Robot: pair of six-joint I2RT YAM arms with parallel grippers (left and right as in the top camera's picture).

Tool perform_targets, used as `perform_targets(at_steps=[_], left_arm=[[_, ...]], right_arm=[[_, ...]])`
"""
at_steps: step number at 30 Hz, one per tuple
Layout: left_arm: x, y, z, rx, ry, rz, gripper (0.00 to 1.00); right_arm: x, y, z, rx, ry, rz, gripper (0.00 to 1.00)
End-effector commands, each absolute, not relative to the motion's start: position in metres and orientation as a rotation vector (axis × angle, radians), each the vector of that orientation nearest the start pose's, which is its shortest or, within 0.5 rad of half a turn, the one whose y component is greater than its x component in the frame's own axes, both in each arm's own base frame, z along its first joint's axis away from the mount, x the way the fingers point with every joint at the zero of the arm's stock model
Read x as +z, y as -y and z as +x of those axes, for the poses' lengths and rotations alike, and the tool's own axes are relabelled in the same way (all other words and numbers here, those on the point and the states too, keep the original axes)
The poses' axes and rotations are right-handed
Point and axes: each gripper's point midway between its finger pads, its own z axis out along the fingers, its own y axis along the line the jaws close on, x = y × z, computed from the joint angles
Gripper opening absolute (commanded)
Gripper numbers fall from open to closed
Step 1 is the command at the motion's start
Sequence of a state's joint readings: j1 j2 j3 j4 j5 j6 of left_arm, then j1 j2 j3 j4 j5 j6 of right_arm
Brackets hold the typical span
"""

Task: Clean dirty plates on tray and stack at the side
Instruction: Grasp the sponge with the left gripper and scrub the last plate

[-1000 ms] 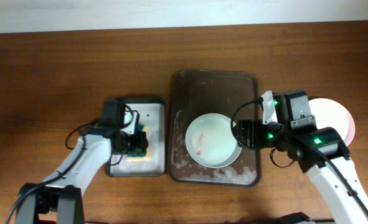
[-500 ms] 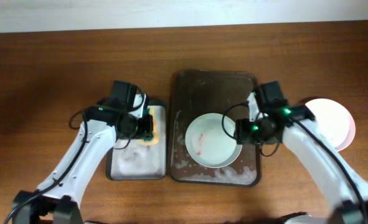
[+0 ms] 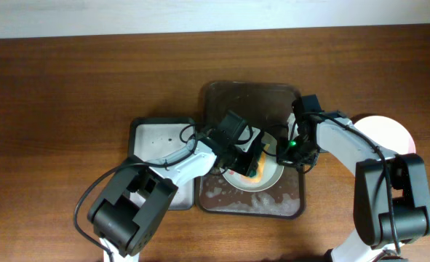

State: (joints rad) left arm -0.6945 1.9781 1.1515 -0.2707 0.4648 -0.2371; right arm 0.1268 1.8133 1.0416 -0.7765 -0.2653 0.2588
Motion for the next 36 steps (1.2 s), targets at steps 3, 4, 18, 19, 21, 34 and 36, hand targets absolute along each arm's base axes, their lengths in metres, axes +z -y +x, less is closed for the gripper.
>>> perform_targets(at_steps=[3,4,18,19,21,34,36], left_arm=[[-0.038,0.216,0.312,0.019,-2.978,0.297,0.00],[-0.033,0.201,0.319,0.114,-2.971,0.267,0.00],[0.014,0.360,0.301,-0.799,-2.838,0.514,0.00],[0.012,0.366,0.300,-0.807,-2.826,0.528,0.00],[-0.002,0.368,0.304,-0.791,-2.823,0.526,0.00],[-0.010,0.219,0.384,-0.150,-2.941,0.283,0.00],[-0.007,0.220,0.371,-0.126,-2.990,0.313,0.00]], right_arm=[[-0.018,-0.076,0.285,0.339,-3.209,0.232,0.04],[-0.018,-0.076,0.285,0.339,-3.210,0.232,0.04],[-0.020,-0.068,0.284,0.213,-3.212,0.152,0.04],[-0.020,-0.070,0.284,0.213,-3.213,0.142,0.04],[-0.020,-0.073,0.283,0.211,-3.215,0.122,0.04],[-0.020,-0.074,0.280,0.208,-3.226,0.120,0.04],[-0.020,-0.074,0.280,0.208,-3.226,0.119,0.04]])
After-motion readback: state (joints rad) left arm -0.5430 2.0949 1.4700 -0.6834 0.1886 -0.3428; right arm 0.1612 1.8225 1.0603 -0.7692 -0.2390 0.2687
